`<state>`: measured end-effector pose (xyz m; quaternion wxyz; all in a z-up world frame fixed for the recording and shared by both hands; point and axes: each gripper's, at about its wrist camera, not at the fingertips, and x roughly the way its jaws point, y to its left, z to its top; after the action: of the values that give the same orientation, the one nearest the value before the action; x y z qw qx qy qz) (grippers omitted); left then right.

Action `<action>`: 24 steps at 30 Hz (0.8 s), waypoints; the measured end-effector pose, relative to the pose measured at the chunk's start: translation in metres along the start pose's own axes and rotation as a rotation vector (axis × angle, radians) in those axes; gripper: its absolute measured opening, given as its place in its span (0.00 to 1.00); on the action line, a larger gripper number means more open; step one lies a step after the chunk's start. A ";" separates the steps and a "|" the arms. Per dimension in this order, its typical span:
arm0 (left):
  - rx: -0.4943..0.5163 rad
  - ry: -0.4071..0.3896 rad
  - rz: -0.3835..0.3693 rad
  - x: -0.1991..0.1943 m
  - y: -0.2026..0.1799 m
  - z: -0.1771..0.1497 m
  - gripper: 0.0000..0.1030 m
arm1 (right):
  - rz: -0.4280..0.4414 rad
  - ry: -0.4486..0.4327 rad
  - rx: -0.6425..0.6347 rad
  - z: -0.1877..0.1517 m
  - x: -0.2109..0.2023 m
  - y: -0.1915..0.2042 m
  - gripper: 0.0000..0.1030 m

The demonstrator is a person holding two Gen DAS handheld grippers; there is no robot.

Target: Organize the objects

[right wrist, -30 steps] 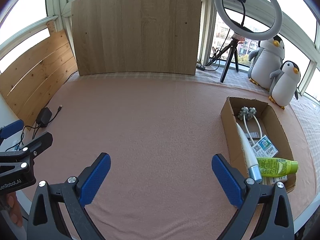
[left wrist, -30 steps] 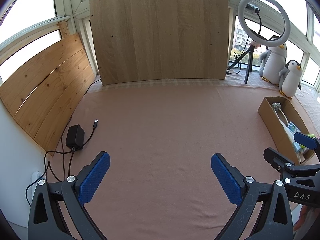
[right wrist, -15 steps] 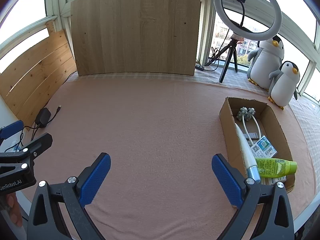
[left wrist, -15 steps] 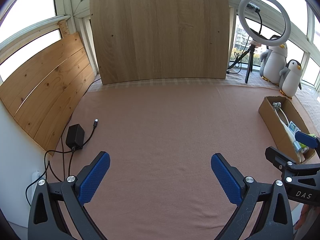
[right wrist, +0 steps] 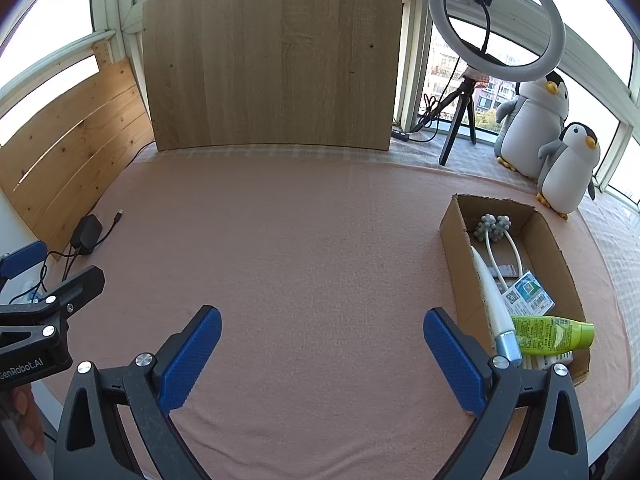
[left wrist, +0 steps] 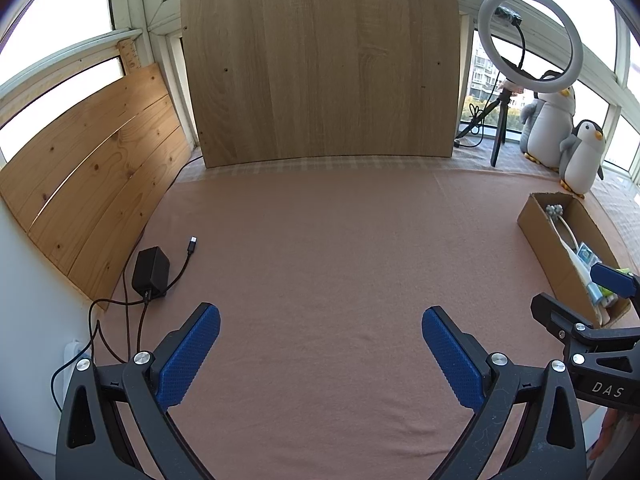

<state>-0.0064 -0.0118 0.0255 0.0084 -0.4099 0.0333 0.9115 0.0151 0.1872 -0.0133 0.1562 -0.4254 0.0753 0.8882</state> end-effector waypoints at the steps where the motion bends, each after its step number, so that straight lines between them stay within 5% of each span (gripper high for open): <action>1: 0.000 0.000 0.000 0.000 0.000 0.000 0.99 | 0.001 0.000 0.000 0.000 0.000 0.000 0.97; 24: -0.001 0.003 -0.003 0.002 0.003 -0.002 0.99 | 0.001 0.002 0.002 -0.001 0.000 -0.001 0.97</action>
<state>-0.0060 -0.0145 0.0230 0.0094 -0.4114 0.0324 0.9108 0.0157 0.1880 -0.0139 0.1561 -0.4260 0.0766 0.8878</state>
